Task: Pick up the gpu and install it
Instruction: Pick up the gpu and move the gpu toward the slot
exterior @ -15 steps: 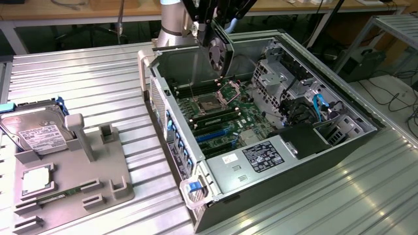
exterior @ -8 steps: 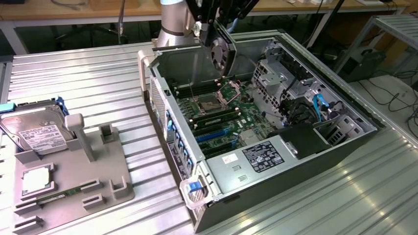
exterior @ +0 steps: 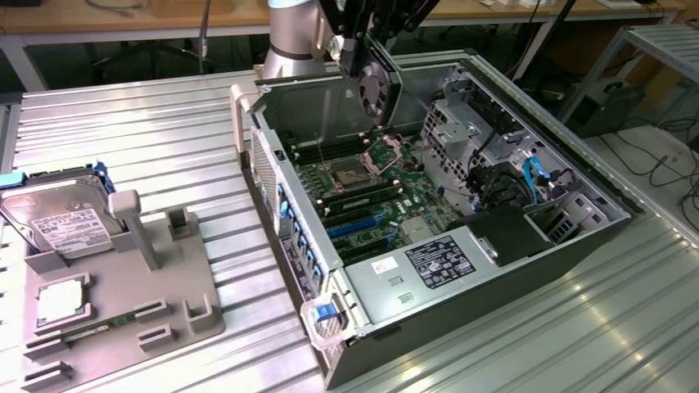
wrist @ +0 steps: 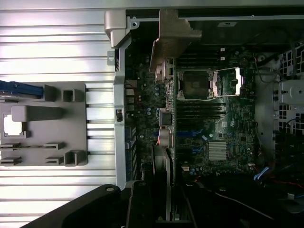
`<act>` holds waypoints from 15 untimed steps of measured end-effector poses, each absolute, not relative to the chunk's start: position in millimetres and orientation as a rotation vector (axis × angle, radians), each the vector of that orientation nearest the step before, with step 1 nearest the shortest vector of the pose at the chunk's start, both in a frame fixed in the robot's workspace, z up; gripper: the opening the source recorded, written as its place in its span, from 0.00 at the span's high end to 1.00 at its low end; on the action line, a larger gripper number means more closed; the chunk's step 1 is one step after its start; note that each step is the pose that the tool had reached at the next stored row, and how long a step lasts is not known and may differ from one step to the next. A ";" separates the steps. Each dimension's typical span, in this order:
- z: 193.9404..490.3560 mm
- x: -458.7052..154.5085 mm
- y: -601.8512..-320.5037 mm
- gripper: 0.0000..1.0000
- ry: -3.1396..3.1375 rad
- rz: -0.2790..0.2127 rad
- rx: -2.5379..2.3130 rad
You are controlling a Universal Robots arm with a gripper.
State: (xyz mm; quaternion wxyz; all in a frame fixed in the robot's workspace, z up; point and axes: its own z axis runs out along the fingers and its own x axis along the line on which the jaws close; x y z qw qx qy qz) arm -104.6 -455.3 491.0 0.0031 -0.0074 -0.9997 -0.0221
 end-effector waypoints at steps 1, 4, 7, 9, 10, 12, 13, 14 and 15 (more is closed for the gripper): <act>490.9 -103.6 -455.3 0.73 -3.135 -0.069 -0.023; 491.0 -100.5 -455.3 0.73 -3.135 -0.069 -0.023; 490.9 -96.6 -455.3 0.73 -3.135 -0.069 -0.023; 490.9 -93.5 -455.3 0.73 -3.135 -0.069 -0.023; 490.9 -92.4 -455.4 0.73 -3.135 -0.069 -0.023; 490.9 -90.0 -455.4 0.73 -3.134 -0.069 -0.023; 490.9 -89.0 -455.4 0.73 -3.134 -0.069 -0.023; 490.9 -88.1 -455.4 0.73 -3.135 -0.069 -0.023; 490.9 -87.3 -455.3 0.73 -3.135 -0.069 -0.023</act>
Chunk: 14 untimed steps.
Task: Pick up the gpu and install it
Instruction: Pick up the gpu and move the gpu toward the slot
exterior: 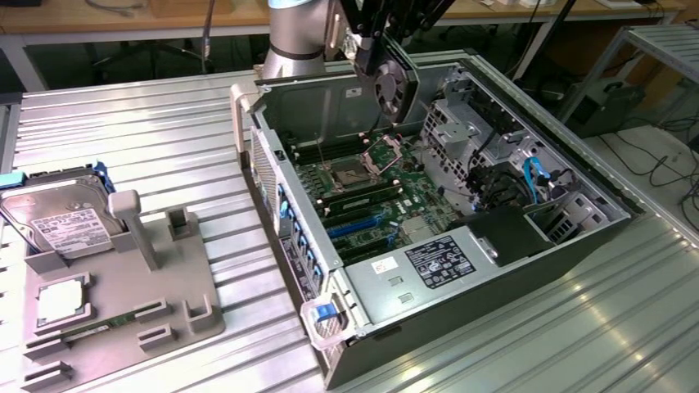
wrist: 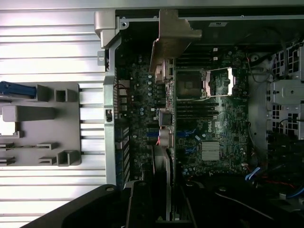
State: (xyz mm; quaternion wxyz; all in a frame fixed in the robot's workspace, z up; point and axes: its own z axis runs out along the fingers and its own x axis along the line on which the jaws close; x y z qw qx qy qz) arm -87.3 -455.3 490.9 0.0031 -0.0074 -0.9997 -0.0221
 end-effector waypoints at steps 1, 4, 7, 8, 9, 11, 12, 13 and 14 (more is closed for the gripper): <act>490.9 -86.1 -455.3 0.73 -3.135 -0.069 -0.023; 490.9 -82.7 -455.3 0.73 -3.135 -0.069 -0.023; 490.8 -79.9 -455.4 0.73 -3.135 -0.070 -0.023; 490.9 -79.0 -455.4 0.73 -3.135 -0.069 -0.023; 490.9 -78.2 -455.4 0.73 -3.134 -0.069 -0.023; 490.9 -76.4 -455.3 0.73 -3.135 -0.069 -0.023; 490.8 -75.5 -455.4 0.73 -3.135 -0.069 -0.023; 490.9 -74.6 -455.4 0.73 -3.135 -0.069 -0.023; 490.9 -73.1 -455.3 0.73 -3.135 -0.069 -0.023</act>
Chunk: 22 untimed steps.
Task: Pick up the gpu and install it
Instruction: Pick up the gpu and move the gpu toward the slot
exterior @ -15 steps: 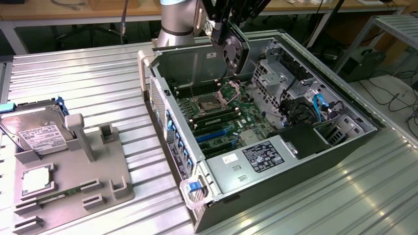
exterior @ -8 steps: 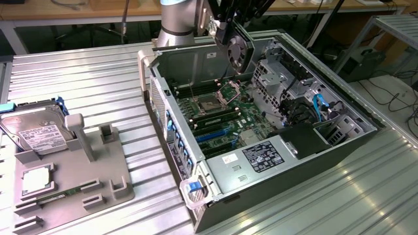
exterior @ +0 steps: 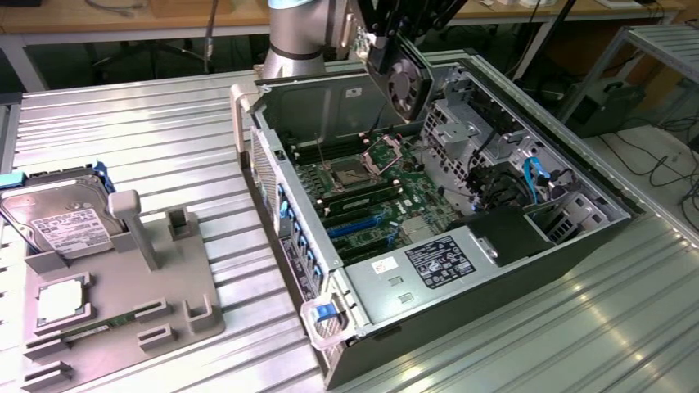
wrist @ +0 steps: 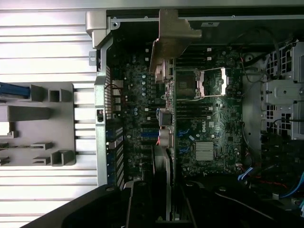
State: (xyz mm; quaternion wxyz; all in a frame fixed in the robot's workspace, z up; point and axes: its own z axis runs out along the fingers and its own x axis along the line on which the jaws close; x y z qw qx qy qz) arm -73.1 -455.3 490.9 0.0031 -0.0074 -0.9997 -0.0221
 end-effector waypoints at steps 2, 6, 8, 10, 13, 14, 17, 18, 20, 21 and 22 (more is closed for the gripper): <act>490.9 -71.2 -455.3 0.73 -3.135 -0.069 -0.023; 490.9 -67.4 -455.3 0.73 -3.135 -0.069 -0.023; 490.8 -65.7 -455.4 0.73 -3.135 -0.069 -0.023; 490.8 -64.1 -455.4 0.73 -3.135 -0.069 -0.023; 490.8 -61.9 -455.4 0.73 -3.134 -0.069 -0.023; 490.8 -61.1 -455.3 0.73 -3.135 -0.069 -0.023; 490.8 -58.8 -455.4 0.73 -3.135 -0.069 -0.023; 490.8 -58.0 -455.4 0.73 -3.135 -0.070 -0.023; 490.8 -56.7 -455.4 0.73 -3.135 -0.069 -0.023; 490.8 -56.0 -455.4 0.73 -3.135 -0.069 -0.023; 490.8 -55.4 -455.4 0.73 -3.135 -0.069 -0.023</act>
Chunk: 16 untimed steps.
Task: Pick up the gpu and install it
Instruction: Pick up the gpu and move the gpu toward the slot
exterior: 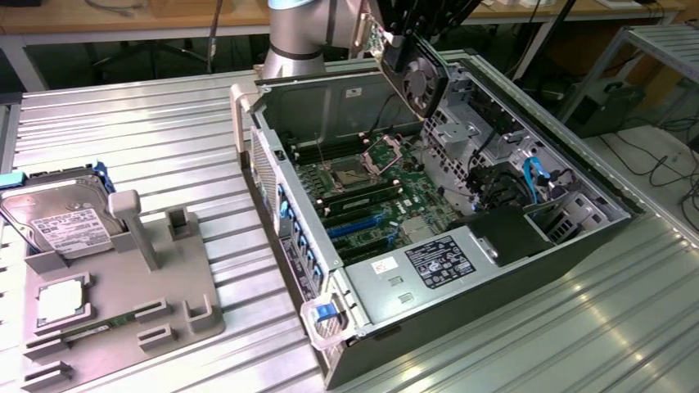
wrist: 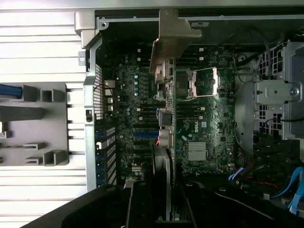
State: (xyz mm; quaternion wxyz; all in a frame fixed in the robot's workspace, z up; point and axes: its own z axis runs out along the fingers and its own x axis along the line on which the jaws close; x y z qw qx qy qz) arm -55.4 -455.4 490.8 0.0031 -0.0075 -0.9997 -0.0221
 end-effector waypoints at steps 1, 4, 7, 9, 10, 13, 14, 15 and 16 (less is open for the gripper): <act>490.8 -54.7 -455.3 0.73 -3.135 -0.069 -0.023; 490.7 -52.6 -455.4 0.73 -3.135 -0.069 -0.023; 490.7 -50.4 -455.4 0.73 -3.135 -0.069 -0.023; 490.7 -48.0 -455.4 0.73 -3.135 -0.069 -0.023; 490.7 -47.2 -455.4 0.73 -3.135 -0.070 -0.023; 490.7 -44.9 -455.4 0.73 -3.135 -0.070 -0.023; 490.7 -44.1 -455.4 0.73 -3.135 -0.069 -0.023; 490.7 -43.3 -455.3 0.73 -3.135 -0.069 -0.023; 490.7 -42.5 -455.4 0.73 -3.135 -0.069 -0.023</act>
